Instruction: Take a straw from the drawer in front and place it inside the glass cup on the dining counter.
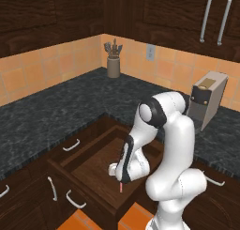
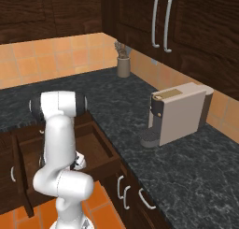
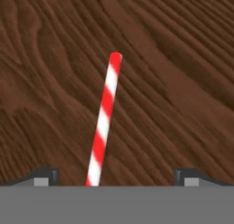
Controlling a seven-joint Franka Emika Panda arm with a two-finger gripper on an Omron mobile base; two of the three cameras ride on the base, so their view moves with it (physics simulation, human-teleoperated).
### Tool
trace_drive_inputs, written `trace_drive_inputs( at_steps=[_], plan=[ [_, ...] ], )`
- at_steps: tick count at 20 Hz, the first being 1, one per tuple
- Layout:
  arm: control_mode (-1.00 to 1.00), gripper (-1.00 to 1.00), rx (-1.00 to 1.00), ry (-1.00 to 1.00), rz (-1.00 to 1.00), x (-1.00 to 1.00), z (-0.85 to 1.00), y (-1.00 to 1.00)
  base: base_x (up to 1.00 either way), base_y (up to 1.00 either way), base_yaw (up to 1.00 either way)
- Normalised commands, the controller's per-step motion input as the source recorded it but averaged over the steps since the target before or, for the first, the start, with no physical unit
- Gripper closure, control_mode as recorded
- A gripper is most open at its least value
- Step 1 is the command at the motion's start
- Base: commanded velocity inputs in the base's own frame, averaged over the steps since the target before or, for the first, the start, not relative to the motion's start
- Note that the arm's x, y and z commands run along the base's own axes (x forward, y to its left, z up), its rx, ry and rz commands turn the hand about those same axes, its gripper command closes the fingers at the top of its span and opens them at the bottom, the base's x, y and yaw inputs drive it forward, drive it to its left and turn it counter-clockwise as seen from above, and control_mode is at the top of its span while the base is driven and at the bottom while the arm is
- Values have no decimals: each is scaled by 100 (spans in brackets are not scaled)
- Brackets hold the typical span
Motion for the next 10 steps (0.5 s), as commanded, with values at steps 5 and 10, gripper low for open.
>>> trace_drive_inputs(
  at_steps=[5,10],
  plan=[
    [-100,100,-2,0,-2,8,-24,45,0,0,0],
    [-100,100,0,0,0,0,-13,13,0,0,0]
  ],
)
